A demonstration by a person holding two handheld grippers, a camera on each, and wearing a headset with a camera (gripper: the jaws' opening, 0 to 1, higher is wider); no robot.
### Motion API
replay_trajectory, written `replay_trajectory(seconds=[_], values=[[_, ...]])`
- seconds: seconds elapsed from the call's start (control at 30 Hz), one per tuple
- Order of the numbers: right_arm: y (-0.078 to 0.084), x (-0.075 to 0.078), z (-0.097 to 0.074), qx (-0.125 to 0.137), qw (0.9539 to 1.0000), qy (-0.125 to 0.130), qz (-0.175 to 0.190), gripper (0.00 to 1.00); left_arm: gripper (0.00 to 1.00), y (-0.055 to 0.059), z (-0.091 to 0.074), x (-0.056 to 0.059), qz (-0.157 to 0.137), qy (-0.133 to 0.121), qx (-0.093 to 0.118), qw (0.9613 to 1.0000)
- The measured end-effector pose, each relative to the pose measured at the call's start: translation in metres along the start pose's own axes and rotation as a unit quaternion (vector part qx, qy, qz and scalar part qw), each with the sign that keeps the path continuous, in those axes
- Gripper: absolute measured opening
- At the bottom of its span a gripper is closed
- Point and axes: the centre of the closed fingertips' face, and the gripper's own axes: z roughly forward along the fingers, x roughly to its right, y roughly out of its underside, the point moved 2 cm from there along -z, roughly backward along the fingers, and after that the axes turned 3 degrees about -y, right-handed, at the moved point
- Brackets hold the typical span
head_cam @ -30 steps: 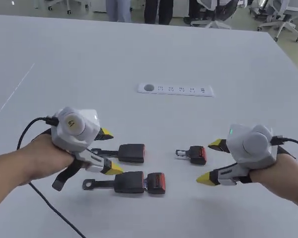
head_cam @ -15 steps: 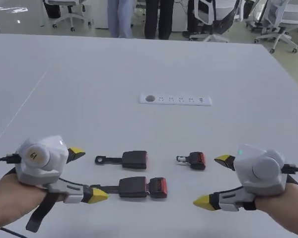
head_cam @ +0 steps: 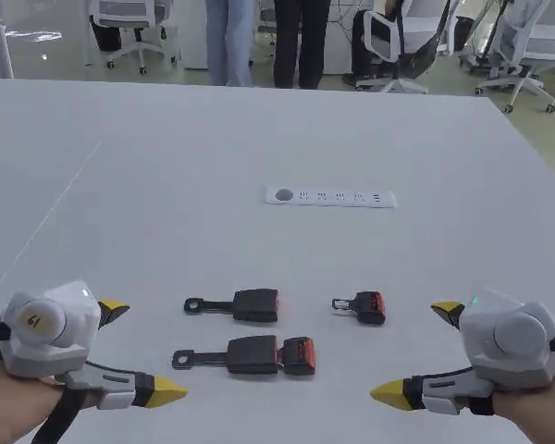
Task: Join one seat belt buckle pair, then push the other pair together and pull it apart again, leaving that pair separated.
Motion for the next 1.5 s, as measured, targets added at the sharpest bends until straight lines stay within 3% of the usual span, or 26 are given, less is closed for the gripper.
replay_trajectory(seconds=[0.23,0.77,0.87,1.1,1.5], values=[[0.008,-0.011,-0.004,-0.005,1.0,-0.004,0.007,0.99,1.0,0.002,-0.004,0.0,-0.008,-0.005,0.009,0.9999],[0.018,-0.007,-0.008,-0.004,0.9996,0.01,0.027,0.99,0.99,0.003,-0.014,-0.001,-0.018,-0.023,0.026,0.9992],[0.019,-0.012,-0.008,-0.004,0.9996,0.006,0.027,0.99,1.0,0.004,-0.015,-0.001,-0.023,-0.024,0.026,0.9991],[0.017,-0.019,-0.009,0.001,0.9997,0.001,0.025,0.98,0.97,0.006,-0.016,0.002,-0.027,-0.023,0.026,0.999],[0.013,-0.014,-0.014,0.008,0.9994,0.015,0.03,0.96,0.93,0.004,-0.02,0.0,-0.028,-0.03,0.033,0.9986]])
